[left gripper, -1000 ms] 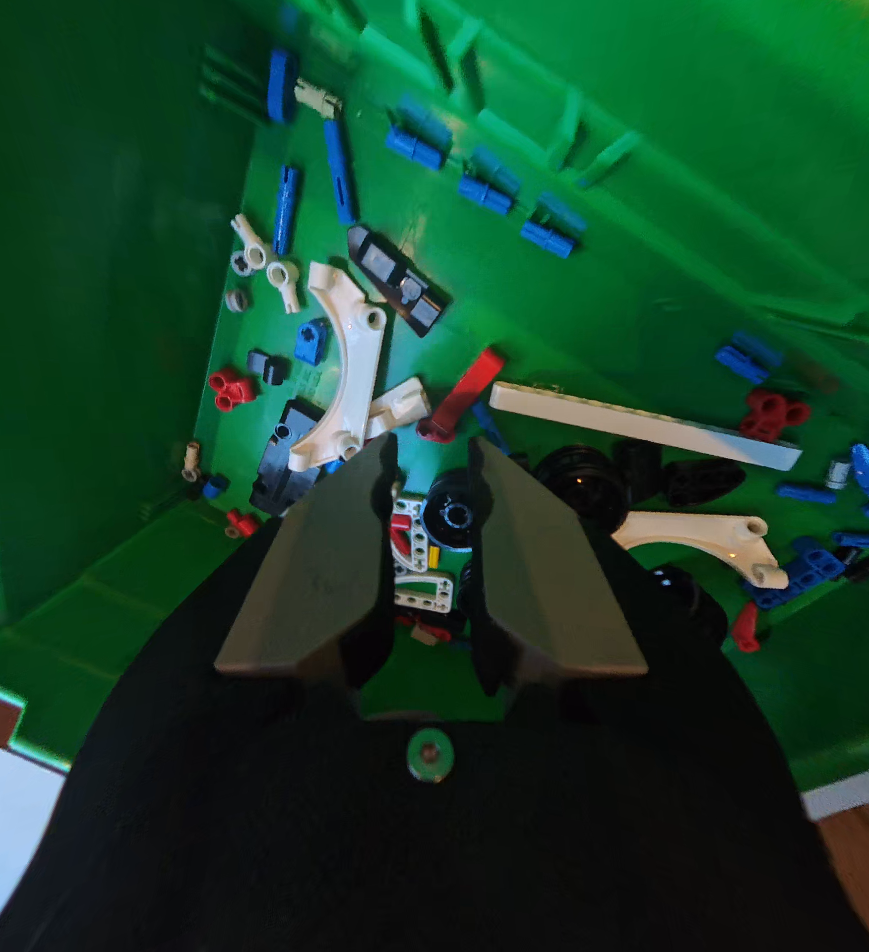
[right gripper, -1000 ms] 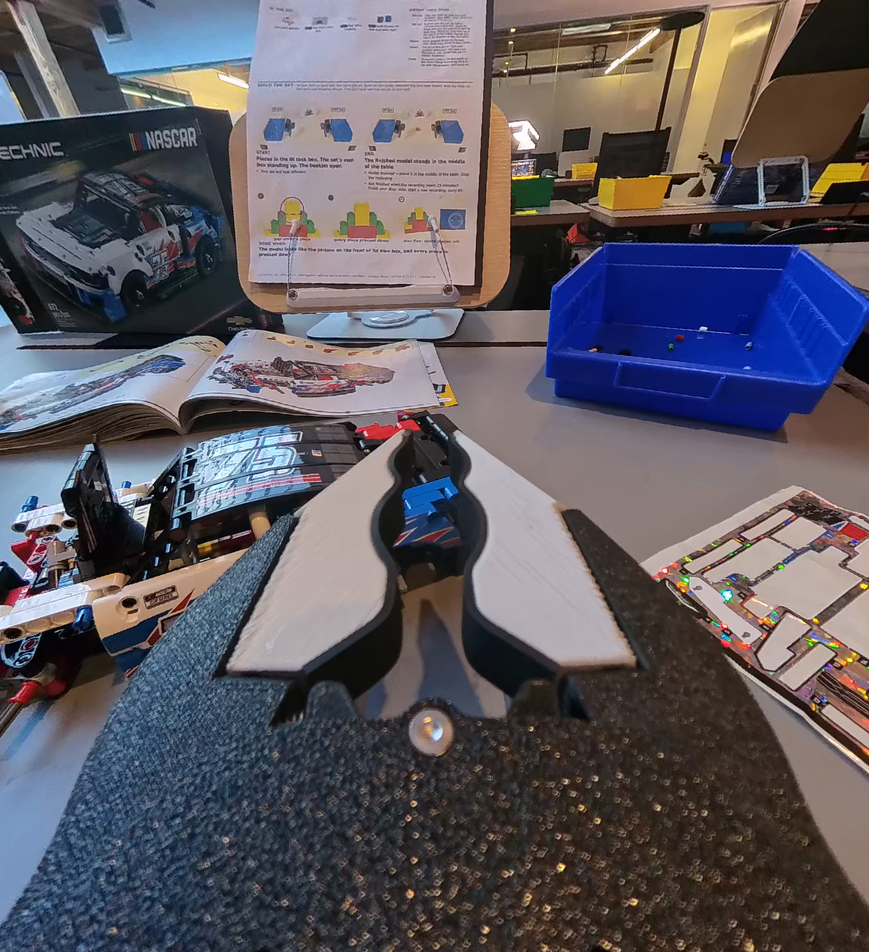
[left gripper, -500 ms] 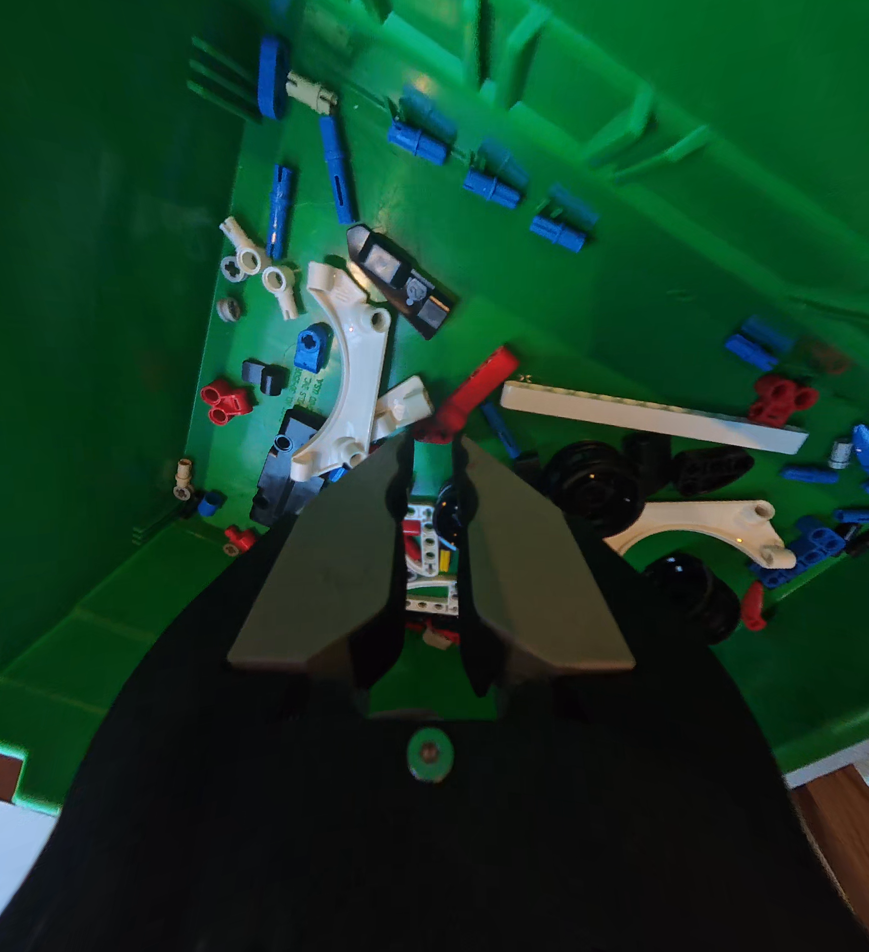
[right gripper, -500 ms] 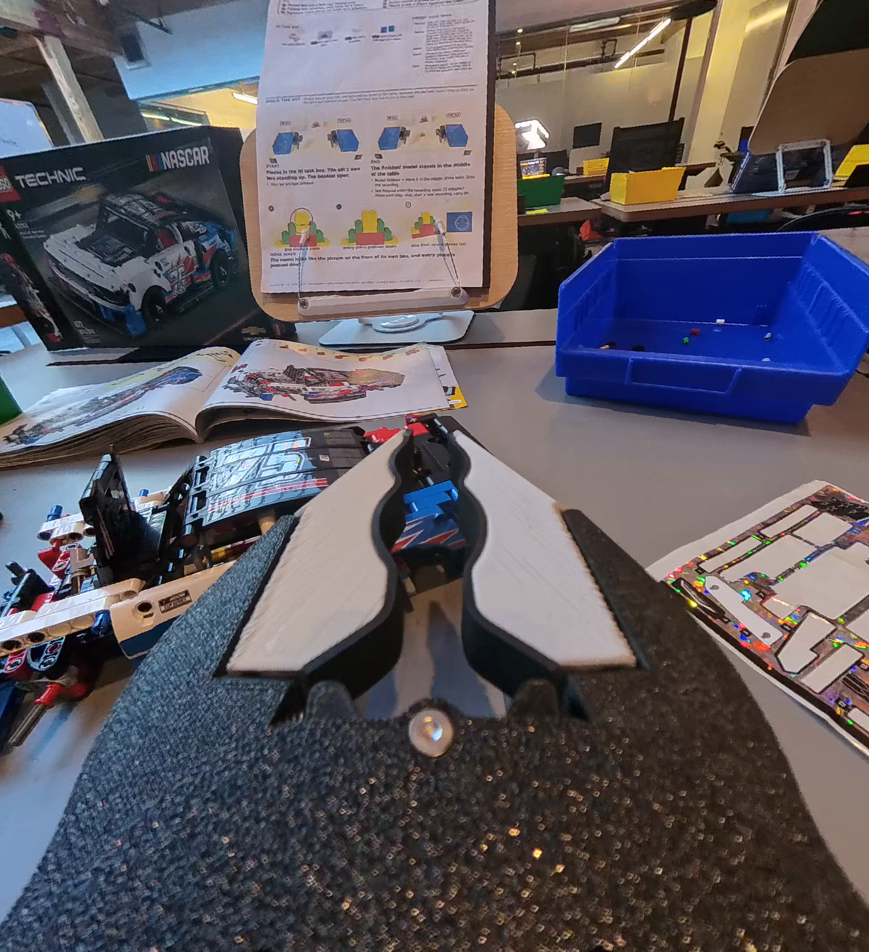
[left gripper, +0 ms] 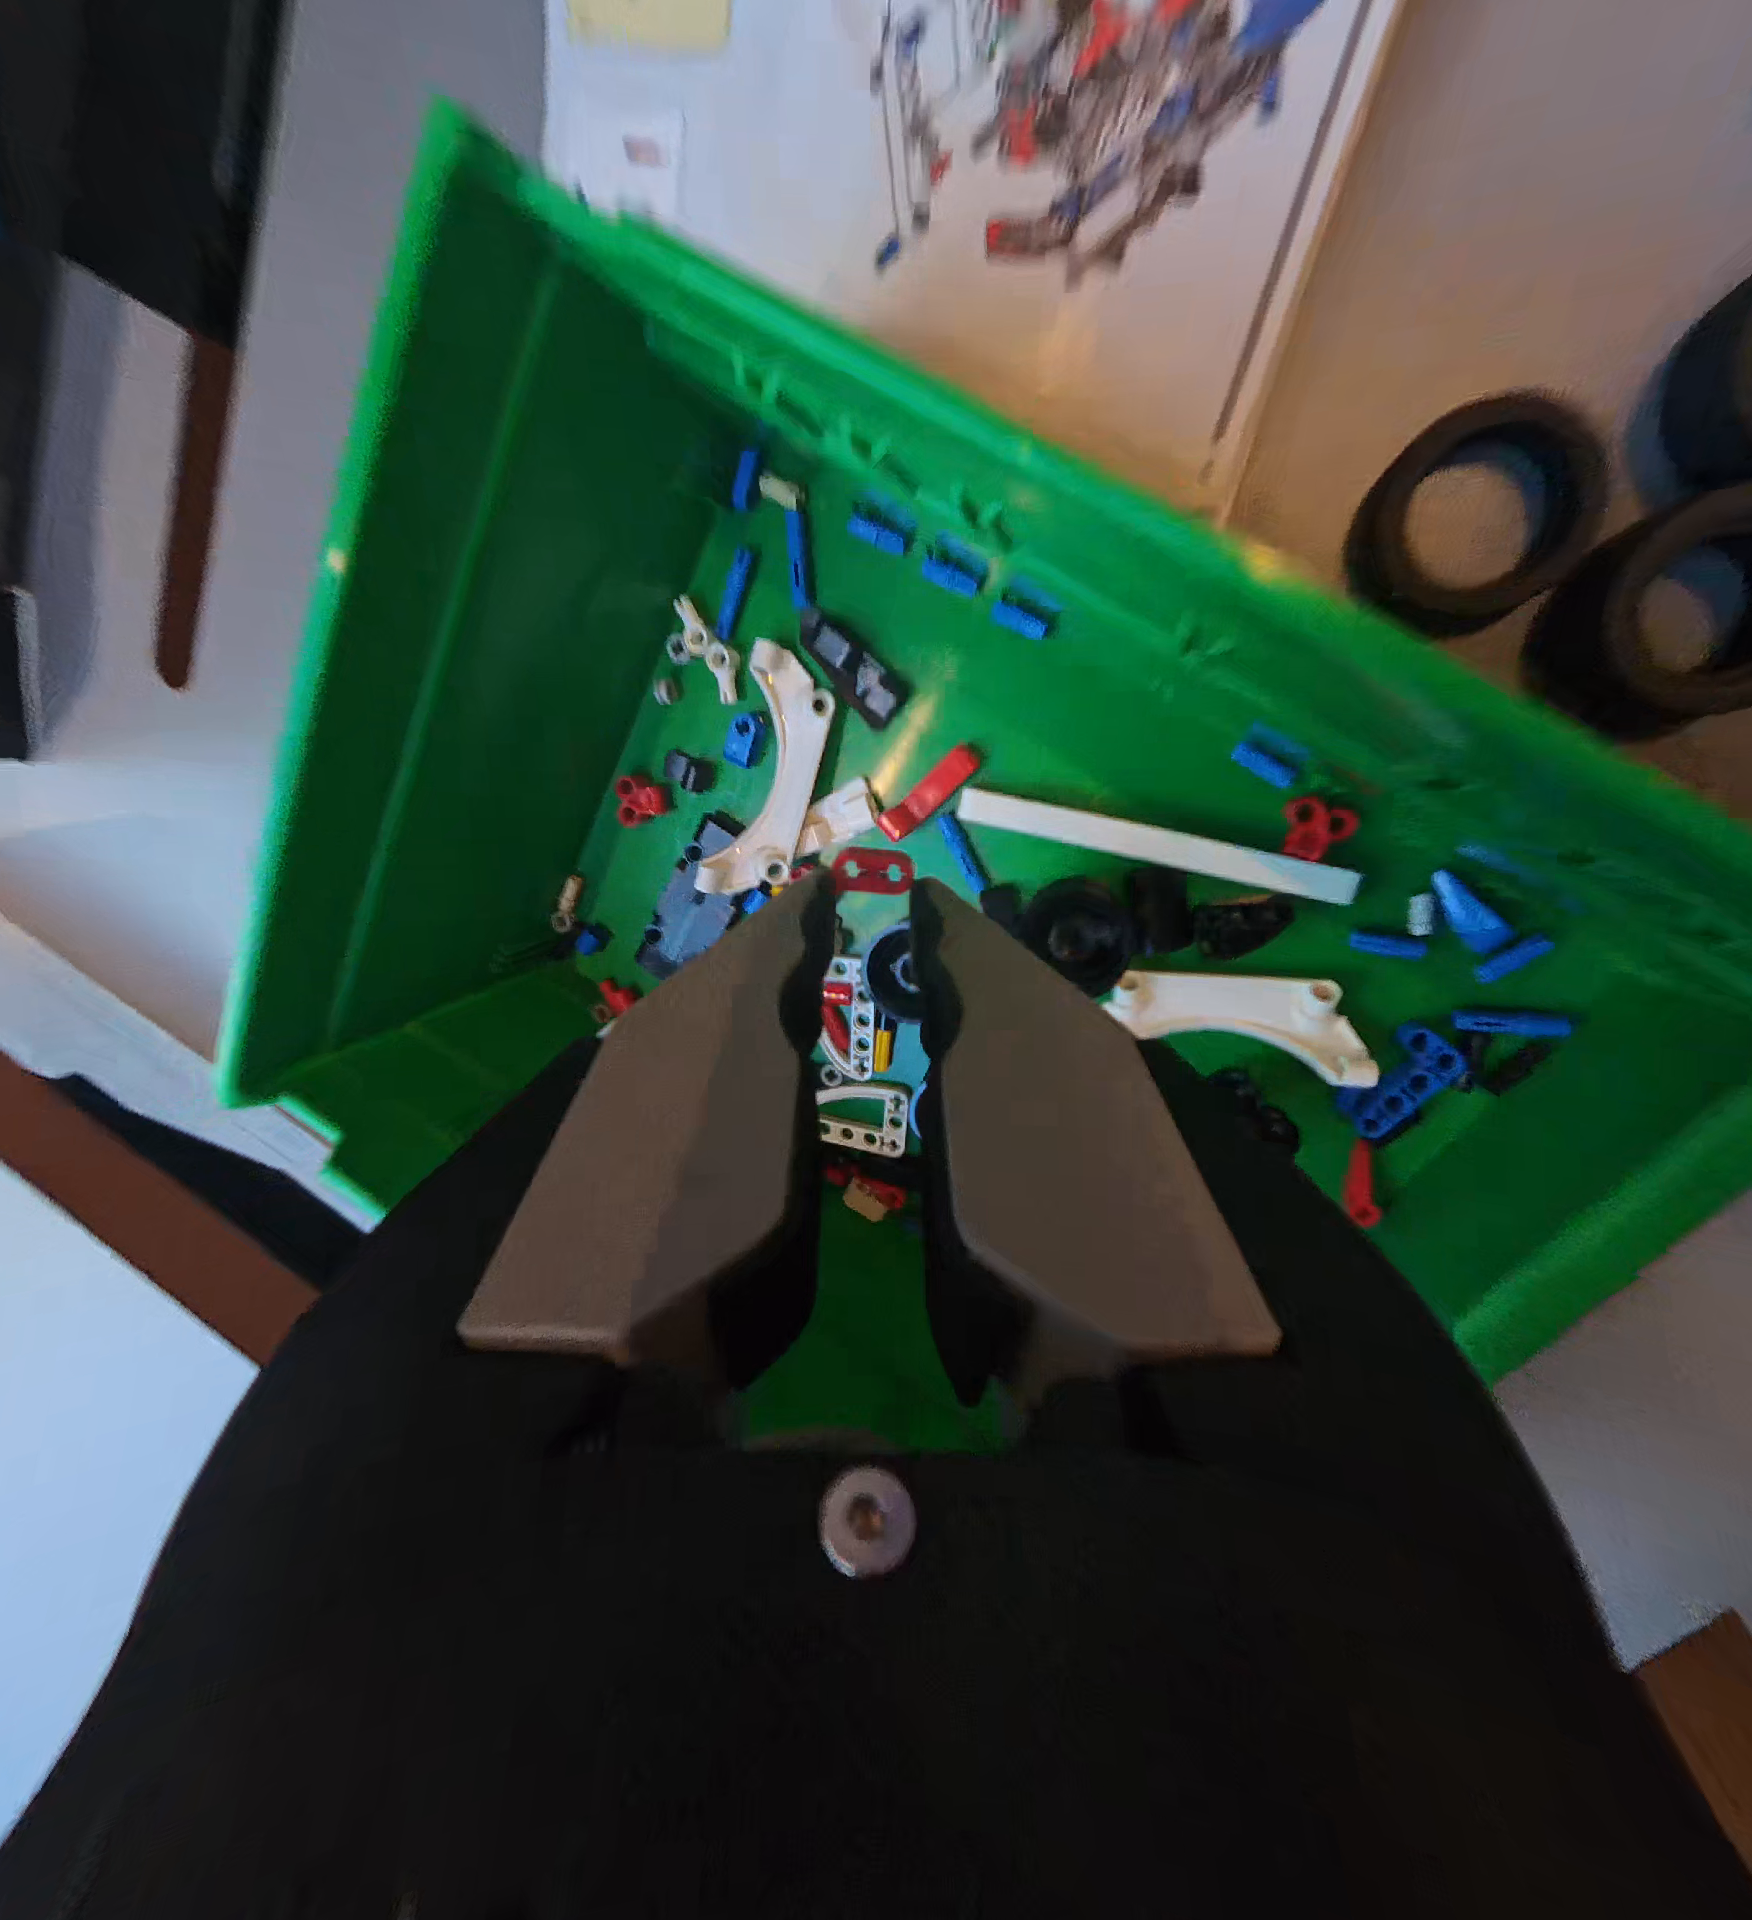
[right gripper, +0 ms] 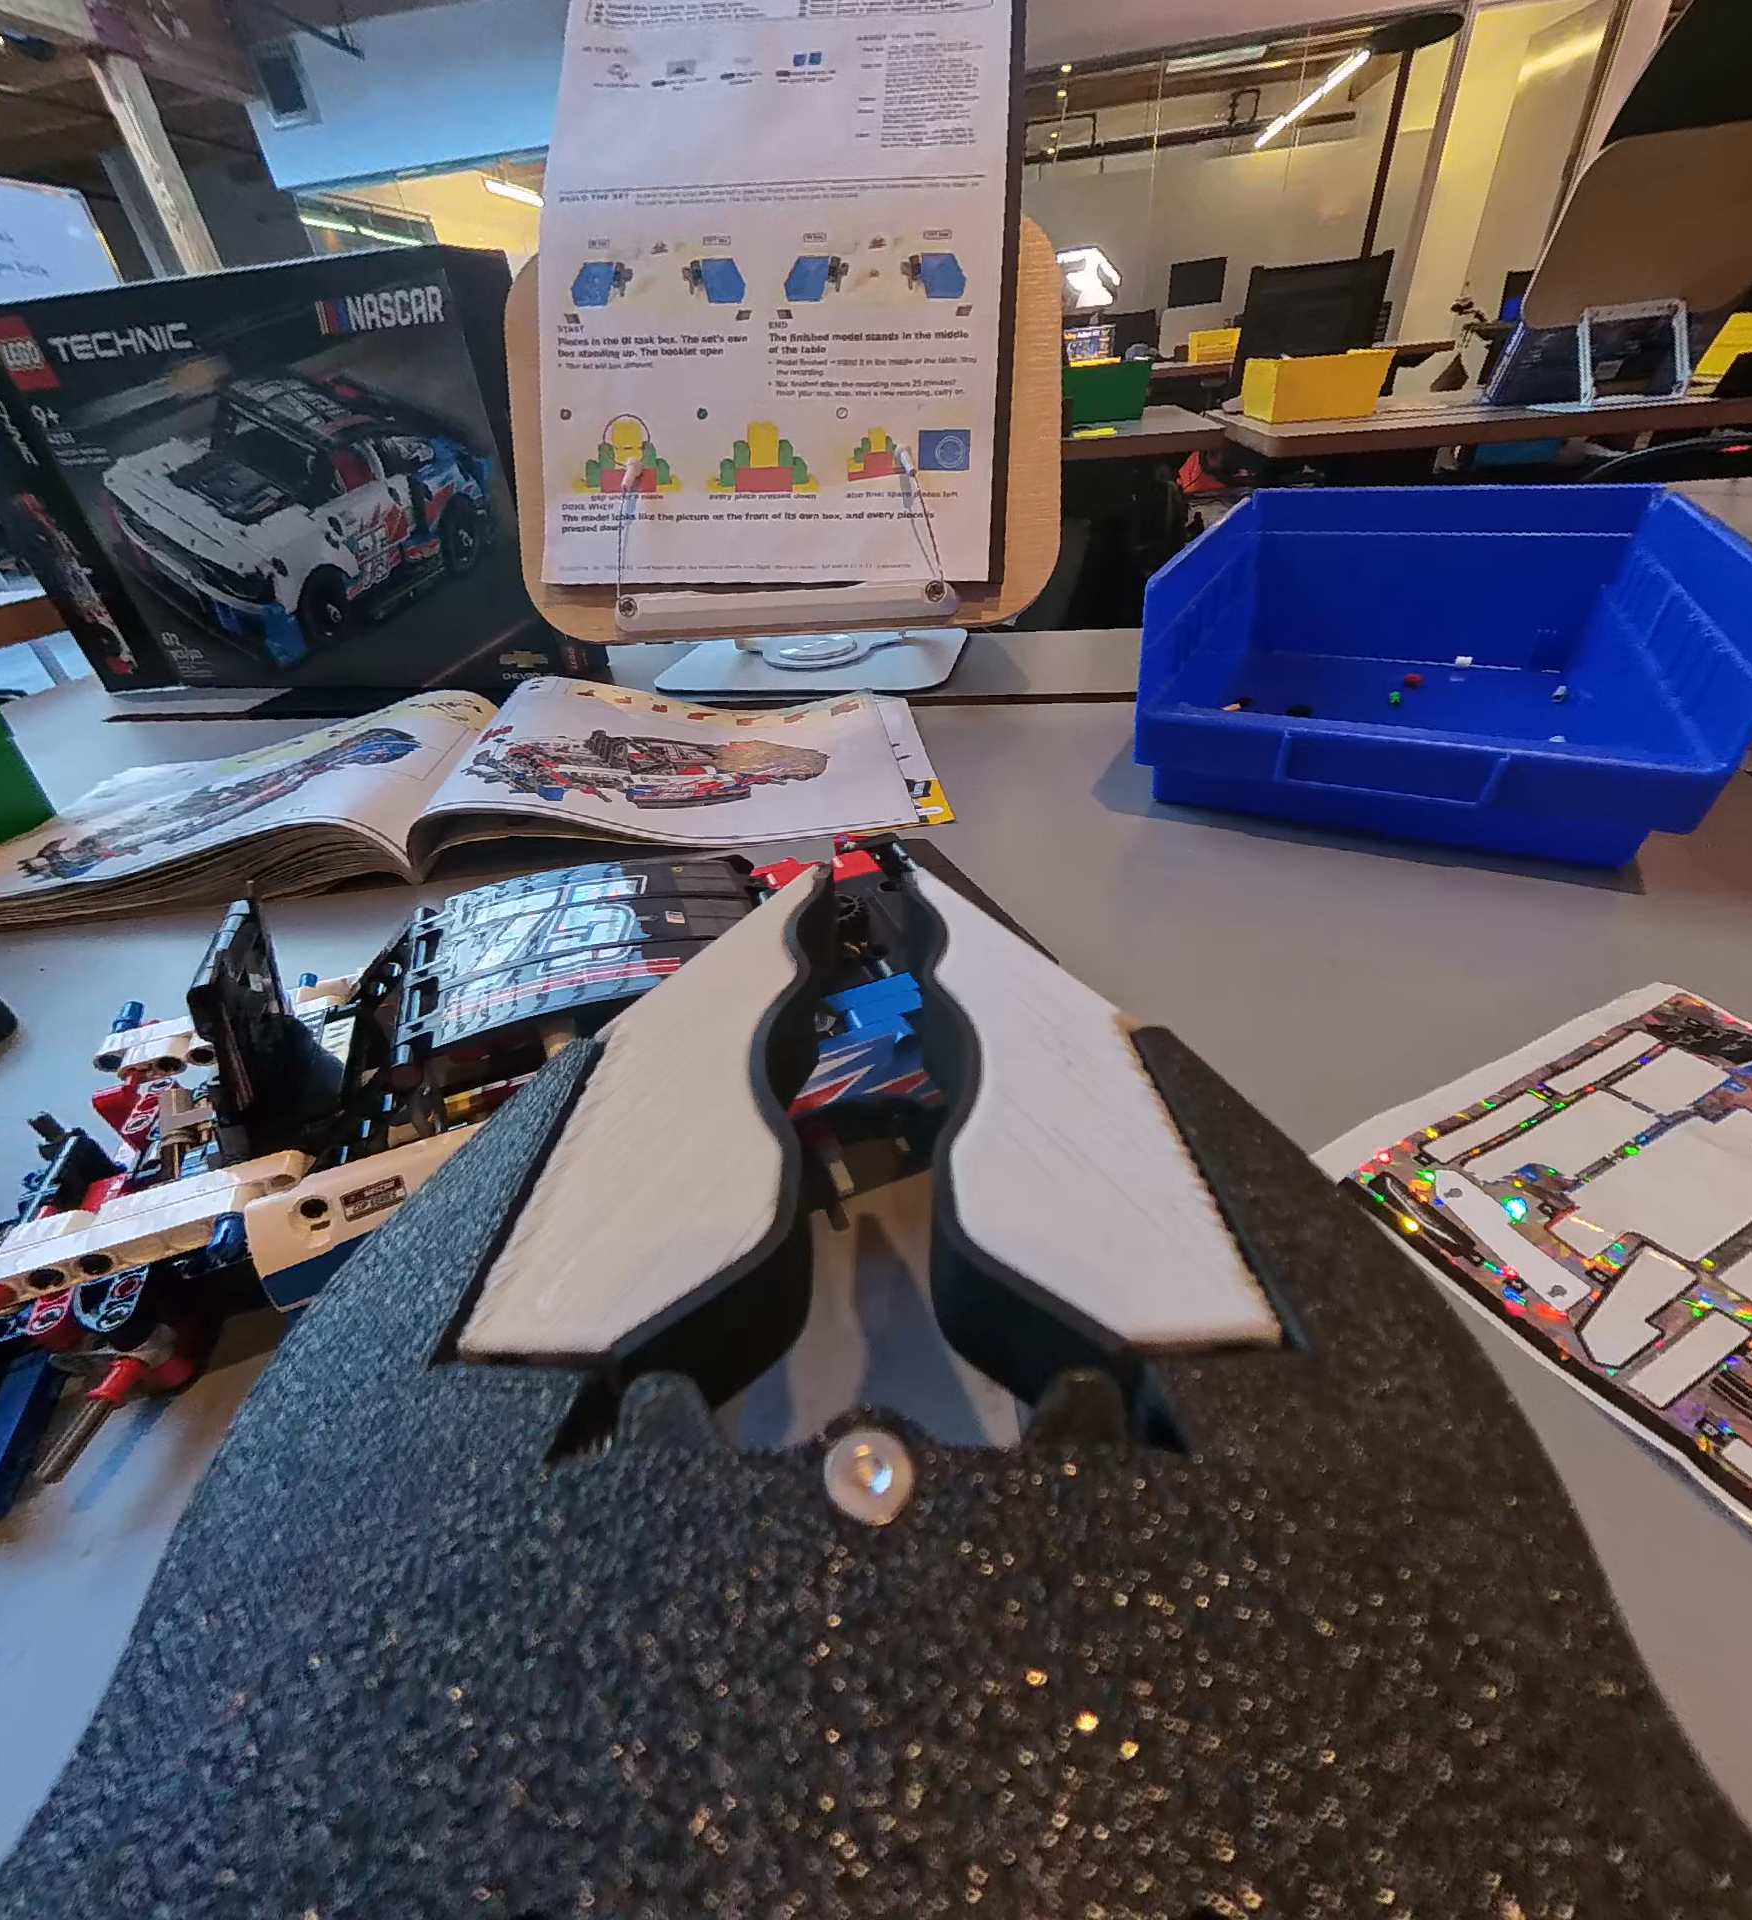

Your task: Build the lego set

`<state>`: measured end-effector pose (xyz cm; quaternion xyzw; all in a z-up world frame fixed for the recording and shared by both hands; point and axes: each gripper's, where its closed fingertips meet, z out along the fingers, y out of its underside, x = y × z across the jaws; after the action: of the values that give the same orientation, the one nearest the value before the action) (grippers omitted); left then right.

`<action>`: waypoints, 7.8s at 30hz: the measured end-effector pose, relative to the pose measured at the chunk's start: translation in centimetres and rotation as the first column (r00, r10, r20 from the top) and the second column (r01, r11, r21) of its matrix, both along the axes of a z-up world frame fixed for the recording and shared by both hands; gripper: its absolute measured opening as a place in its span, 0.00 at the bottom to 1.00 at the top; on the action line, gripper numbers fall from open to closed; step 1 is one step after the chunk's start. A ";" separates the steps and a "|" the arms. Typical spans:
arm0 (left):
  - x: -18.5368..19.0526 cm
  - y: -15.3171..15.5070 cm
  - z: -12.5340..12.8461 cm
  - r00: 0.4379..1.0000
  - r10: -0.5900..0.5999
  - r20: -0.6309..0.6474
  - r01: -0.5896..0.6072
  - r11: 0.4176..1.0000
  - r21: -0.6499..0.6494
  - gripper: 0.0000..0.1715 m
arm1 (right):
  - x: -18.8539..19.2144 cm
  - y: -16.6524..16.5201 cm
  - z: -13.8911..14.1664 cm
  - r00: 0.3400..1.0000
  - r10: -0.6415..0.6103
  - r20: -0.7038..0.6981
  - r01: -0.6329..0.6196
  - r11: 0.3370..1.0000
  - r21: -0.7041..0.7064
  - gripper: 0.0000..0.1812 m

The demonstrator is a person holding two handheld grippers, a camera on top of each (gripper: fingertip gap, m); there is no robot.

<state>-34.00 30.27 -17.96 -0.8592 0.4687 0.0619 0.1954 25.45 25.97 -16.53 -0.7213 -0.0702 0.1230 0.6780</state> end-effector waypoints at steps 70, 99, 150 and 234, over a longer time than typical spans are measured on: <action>26.3 -15.1 -3.6 0.719 -0.403 0.565 0.118 0.873 0.473 0.06 | -0.1 0.5 -0.5 1.000 -0.003 -0.012 0.003 0.999 -0.040 0.05; 25.5 -14.5 -2.6 0.629 -0.333 0.702 0.054 0.920 0.387 0.07 | -0.3 0.7 -0.8 1.000 -0.003 0.009 0.004 0.998 -0.055 0.05; -1.7 -14.6 -7.8 0.967 0.241 0.077 -0.187 0.886 -0.424 0.00 | 0.0 1.5 -1.1 0.996 -0.049 0.070 0.054 0.997 -0.063 0.05; -4.4 1.9 -7.1 0.944 0.319 0.084 -0.291 0.926 -0.242 0.12 | -40.8 -9.7 -0.2 0.547 0.832 0.097 -0.790 0.551 -0.269 0.21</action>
<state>-38.38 32.20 -25.05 -0.9404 0.3204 -0.0148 0.1127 -15.37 16.24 -16.74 -0.6767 -0.4567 0.3517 0.4581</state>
